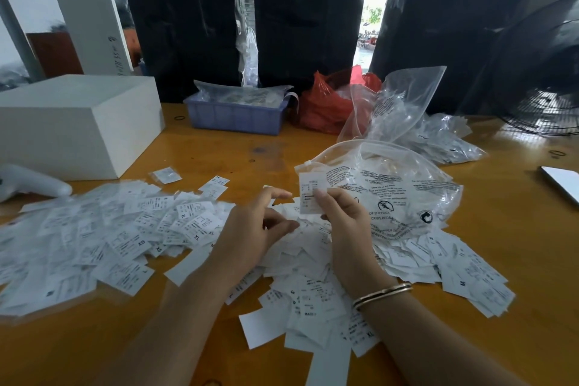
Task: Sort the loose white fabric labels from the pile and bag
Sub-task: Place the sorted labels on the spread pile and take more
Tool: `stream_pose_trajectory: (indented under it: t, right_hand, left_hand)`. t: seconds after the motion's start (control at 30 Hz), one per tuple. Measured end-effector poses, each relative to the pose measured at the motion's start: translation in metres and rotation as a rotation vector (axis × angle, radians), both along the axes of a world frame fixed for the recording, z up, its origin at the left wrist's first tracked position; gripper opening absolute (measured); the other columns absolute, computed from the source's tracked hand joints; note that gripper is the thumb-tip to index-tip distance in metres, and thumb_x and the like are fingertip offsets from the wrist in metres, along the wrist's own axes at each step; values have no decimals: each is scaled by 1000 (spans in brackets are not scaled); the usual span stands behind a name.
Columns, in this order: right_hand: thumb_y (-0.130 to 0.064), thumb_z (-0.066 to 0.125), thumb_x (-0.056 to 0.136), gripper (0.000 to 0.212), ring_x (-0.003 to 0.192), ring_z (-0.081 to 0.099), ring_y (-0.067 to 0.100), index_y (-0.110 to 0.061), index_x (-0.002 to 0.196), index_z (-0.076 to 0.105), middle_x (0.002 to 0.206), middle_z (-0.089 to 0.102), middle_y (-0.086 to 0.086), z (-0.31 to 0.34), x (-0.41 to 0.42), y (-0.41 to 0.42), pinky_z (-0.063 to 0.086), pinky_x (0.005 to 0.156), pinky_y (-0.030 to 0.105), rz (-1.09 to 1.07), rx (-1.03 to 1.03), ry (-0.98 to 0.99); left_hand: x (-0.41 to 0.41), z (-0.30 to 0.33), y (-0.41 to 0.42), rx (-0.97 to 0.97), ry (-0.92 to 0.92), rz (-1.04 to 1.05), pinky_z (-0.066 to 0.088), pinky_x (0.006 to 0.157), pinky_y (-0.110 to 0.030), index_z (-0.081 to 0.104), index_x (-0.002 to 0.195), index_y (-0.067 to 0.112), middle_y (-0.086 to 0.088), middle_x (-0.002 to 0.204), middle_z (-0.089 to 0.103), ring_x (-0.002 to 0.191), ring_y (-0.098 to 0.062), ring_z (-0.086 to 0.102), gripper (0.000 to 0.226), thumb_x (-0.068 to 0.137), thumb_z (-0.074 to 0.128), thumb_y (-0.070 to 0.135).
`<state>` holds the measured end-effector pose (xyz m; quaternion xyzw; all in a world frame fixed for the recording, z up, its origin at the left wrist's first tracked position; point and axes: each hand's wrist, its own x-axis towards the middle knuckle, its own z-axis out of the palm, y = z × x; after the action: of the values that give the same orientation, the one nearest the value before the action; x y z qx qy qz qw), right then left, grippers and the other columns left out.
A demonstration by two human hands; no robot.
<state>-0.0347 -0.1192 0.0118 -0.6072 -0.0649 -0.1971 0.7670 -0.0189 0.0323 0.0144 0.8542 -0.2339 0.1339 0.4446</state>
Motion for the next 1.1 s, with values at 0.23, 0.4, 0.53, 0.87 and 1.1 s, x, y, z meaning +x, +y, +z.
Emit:
stream_pose_trajectory:
  t: [0.23, 0.4, 0.53, 0.87, 1.1]
  right_hand:
    - [-6, 64, 86, 6, 73, 66, 5, -12, 89, 67, 77, 70, -7, -1, 0, -1, 50, 67, 14, -1, 43, 30]
    - [-10, 65, 86, 6, 87, 69, 18, -12, 91, 70, 88, 73, 2, -1, -2, 3, 56, 76, 26, 12, -87, 44]
    - [-11, 66, 86, 7, 79, 66, 20, -10, 91, 71, 84, 72, 8, -3, 0, 3, 51, 68, 28, -33, -221, 68]
    - [-11, 63, 84, 18, 70, 53, 24, 6, 82, 58, 78, 60, 28, -6, 2, -2, 43, 65, 41, -15, -242, 103]
    - [-8, 63, 85, 13, 67, 48, 18, 3, 77, 59, 70, 55, 11, -4, 1, -1, 38, 62, 33, 28, -236, 157]
  left_hand:
    - [1, -1, 0, -3, -25, -19, 43, 69, -1, 45, 111, 41, 22, 72, 66, 77, 11, 62, 41, 79, 71, 34]
    - [1, -1, 0, -14, -56, -11, 43, 64, -4, 47, 113, 36, 19, 74, 68, 73, 7, 62, 42, 79, 72, 32]
    - [2, -1, 2, -22, -85, 5, 46, 65, -6, 48, 112, 35, 23, 75, 66, 75, 9, 63, 42, 79, 72, 31]
    - [1, 0, 3, -101, -92, 9, 48, 68, -5, 57, 113, 28, 17, 79, 71, 77, 8, 65, 43, 73, 62, 44]
    - [1, 3, 2, -179, -5, 21, 45, 62, -3, 51, 96, 43, 23, 71, 69, 70, 7, 65, 26, 72, 61, 48]
